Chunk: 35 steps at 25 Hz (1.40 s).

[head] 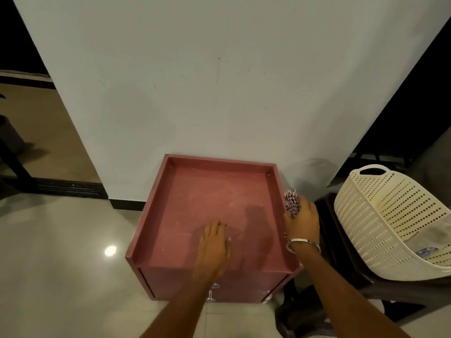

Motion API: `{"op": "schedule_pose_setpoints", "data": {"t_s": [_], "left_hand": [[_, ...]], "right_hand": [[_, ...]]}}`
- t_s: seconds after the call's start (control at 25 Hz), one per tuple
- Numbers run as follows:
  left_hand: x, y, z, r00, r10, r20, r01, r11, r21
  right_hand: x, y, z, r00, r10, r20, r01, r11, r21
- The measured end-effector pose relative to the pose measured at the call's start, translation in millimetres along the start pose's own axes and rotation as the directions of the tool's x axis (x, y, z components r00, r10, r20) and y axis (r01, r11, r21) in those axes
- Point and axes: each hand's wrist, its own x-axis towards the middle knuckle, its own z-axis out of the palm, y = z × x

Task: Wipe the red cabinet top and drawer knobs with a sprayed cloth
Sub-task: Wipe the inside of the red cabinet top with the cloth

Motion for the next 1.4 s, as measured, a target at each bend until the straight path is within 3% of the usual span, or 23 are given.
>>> {"op": "schedule_pose_setpoints", "data": {"t_s": [0.12,0.28,0.44,0.6,0.8,1.04,1.4], "left_hand": [[-4,-4,16,0.999,0.033,-0.014,-0.032,0.996,0.088],[-4,-4,23,0.996,0.067,-0.052,-0.06,0.991,0.117],[1,-7,26,0.995,0.083,-0.046,-0.076,0.988,0.133],[4,-11,27,0.996,0.08,-0.043,-0.073,0.987,0.144],[4,-16,30,0.995,0.065,-0.073,-0.059,0.996,0.07],[4,-16,35,0.989,0.07,-0.129,-0.057,0.993,0.104],[4,-15,38,0.986,0.077,-0.146,-0.056,0.987,0.148]], "right_hand": [[5,20,1,0.996,-0.084,0.043,0.092,0.958,-0.271],[-3,39,14,0.986,-0.119,0.114,0.155,0.902,-0.402],[-7,46,30,0.977,-0.111,0.181,0.181,0.882,-0.436],[-10,54,38,0.985,-0.089,0.151,0.149,0.874,-0.462],[-6,77,41,0.985,-0.054,0.164,0.109,0.932,-0.345],[6,75,68,0.978,-0.107,0.178,0.183,0.847,-0.499],[45,68,92,0.979,-0.112,0.171,0.191,0.799,-0.57]]}}
